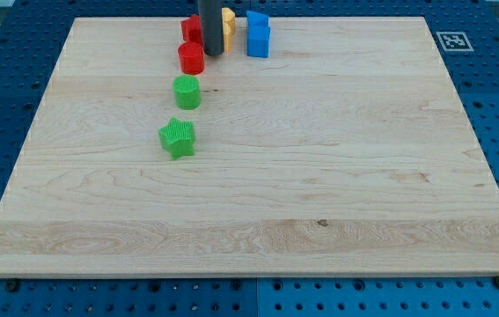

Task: Move your arm below the green star

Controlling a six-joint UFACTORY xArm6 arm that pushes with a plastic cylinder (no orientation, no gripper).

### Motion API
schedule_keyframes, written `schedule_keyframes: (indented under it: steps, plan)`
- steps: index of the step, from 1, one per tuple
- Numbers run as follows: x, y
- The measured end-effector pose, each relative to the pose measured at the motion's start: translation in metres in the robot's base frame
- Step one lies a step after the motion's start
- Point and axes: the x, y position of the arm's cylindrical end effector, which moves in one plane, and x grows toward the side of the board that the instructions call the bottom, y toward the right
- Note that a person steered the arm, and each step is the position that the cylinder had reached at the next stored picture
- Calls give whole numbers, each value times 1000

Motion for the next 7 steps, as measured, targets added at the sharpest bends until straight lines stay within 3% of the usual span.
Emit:
schedule_keyframes:
  steps: [4,6,7]
  plan:
    - [9,61]
    - [55,25]
    - [110,14]
